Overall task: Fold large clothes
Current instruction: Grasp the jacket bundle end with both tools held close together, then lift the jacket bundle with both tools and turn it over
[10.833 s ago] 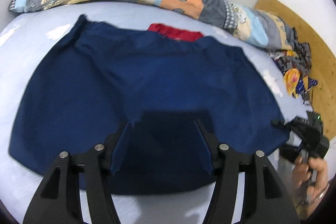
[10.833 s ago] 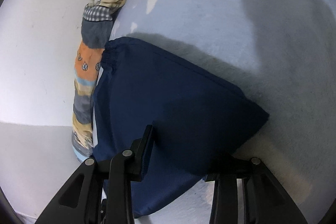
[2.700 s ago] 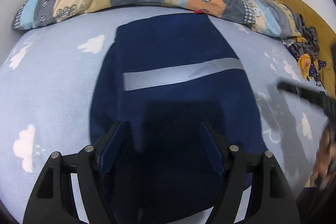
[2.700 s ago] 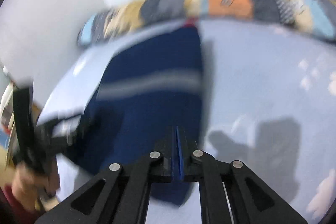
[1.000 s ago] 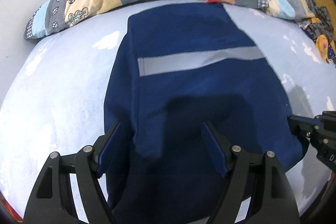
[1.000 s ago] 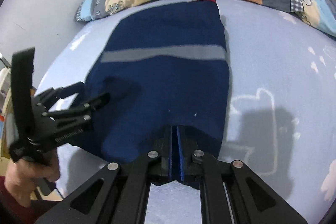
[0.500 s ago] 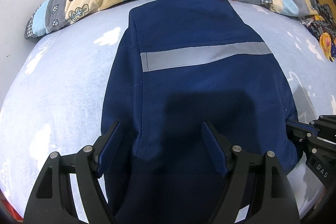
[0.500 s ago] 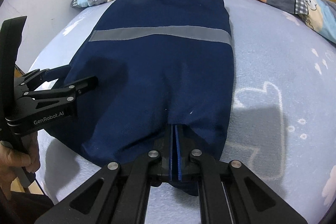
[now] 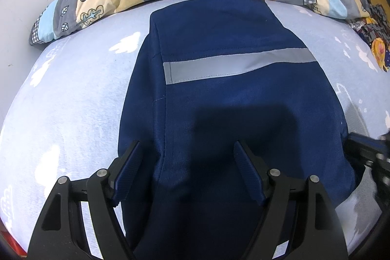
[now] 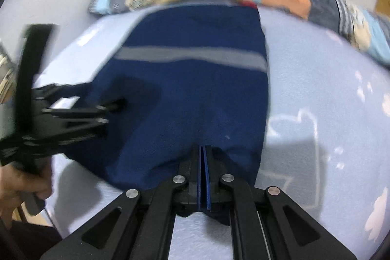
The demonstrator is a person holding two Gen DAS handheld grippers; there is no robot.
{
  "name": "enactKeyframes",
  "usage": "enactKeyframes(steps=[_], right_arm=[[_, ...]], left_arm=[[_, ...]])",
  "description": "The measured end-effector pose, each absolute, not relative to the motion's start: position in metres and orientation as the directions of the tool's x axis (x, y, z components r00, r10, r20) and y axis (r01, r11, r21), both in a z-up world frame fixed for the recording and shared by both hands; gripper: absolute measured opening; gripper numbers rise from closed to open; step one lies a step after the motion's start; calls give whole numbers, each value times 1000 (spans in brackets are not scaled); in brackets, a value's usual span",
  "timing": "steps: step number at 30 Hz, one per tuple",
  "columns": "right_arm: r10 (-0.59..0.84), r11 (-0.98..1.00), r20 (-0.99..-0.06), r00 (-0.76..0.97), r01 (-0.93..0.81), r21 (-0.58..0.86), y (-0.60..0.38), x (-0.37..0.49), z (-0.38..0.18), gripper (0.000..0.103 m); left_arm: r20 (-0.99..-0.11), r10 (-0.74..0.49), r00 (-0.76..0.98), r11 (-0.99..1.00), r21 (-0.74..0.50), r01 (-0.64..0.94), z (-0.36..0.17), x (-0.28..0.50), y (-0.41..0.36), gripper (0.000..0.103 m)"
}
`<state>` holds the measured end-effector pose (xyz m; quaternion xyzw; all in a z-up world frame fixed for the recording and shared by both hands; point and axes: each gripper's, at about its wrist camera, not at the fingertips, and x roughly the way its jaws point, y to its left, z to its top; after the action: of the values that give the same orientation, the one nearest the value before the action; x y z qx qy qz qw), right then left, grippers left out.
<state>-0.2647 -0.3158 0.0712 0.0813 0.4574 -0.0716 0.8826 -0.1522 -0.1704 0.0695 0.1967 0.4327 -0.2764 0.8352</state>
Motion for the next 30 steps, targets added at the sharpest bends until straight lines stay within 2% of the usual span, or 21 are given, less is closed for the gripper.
enactKeyframes(steps=[3,8,12,14,15,17,18,20,21,22,26,30], right_arm=[[11,988,-790,613,117,105,-296,-270,82,6],[10,993,-848,529,95,71,-283,-257,47,6],[67,986,-865,497,99,134,-290,-248,31,3],[128,972,-859,496,107,207,-300,-248,36,4],[195,955,-835,515,94,281,-309,-250,43,8],[283,919,-765,579,66,390,-325,-256,64,8],[299,904,-728,618,60,422,-336,-260,76,11],[318,864,-649,691,72,499,-366,-268,93,28],[314,838,-624,715,100,537,-384,-271,95,50],[306,812,-610,731,134,568,-400,-273,93,57],[291,708,-625,724,276,650,-448,-279,65,57],[316,625,-614,723,328,708,-461,-279,46,57]], left_arm=[[-833,-292,470,770,87,632,69,-151,-170,78],[-841,-278,463,772,91,629,66,-148,-169,78],[-850,-286,443,774,69,630,66,-144,-168,78],[-856,-316,409,769,22,639,72,-139,-164,78],[-852,-343,395,770,-14,638,77,-135,-159,78],[-828,-404,388,779,-90,620,91,-123,-142,78],[-814,-435,384,788,-137,601,97,-115,-132,78],[-793,-486,367,801,-236,550,102,-96,-110,79],[-790,-504,349,810,-292,509,99,-84,-97,79],[-795,-510,328,817,-330,473,95,-74,-88,79],[-823,-532,198,831,-462,310,60,-43,-53,79],[-787,-605,123,791,-576,206,42,-36,-37,79]])
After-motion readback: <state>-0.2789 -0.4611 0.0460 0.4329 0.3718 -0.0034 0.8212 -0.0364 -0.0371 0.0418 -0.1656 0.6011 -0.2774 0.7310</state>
